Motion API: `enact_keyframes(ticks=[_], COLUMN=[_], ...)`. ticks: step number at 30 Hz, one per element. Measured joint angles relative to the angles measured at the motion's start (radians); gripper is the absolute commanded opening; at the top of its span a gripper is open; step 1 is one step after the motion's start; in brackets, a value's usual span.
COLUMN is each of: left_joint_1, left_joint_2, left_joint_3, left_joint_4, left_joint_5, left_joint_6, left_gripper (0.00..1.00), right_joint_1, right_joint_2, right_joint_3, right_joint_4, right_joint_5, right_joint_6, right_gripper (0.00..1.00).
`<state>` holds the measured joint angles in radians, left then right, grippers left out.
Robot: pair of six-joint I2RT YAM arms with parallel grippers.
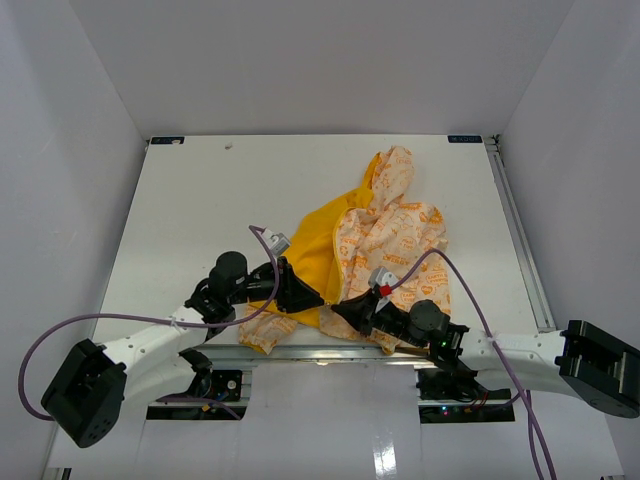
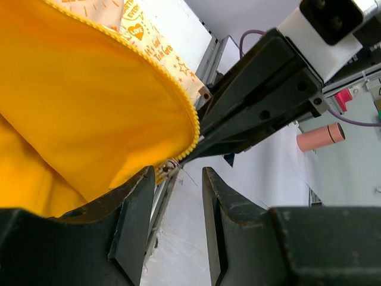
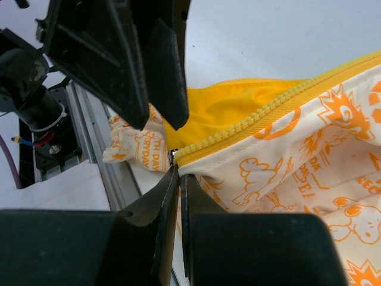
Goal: Zip up the jacket
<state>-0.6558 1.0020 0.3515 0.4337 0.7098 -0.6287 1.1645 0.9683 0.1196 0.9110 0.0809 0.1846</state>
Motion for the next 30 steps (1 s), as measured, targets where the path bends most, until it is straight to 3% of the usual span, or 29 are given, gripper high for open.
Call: enact_keyframes(ticks=[8,26,30], left_joint_1=[-0.025,-0.083,-0.085], left_joint_2=[-0.015,0.095,0.108], left_joint_3=[-0.019,-0.015,-0.015], left_joint_4=[-0.015,-0.013,0.000], left_joint_5=[-0.024,-0.126,-0.134], left_joint_6=[0.018,0.046,0.045], left_gripper=[0.50,0.50,0.37], right_joint_1=[0.000,0.000,0.000], right_joint_2=[-0.022,0.020,0.026], right_joint_3=[0.000,0.000,0.000], right_joint_4=[-0.004,0.014,0.031], right_joint_5=[0.077,0.092,0.089], right_joint_6=[0.028,0.067,0.071], right_gripper=[0.08,0.08,0.08])
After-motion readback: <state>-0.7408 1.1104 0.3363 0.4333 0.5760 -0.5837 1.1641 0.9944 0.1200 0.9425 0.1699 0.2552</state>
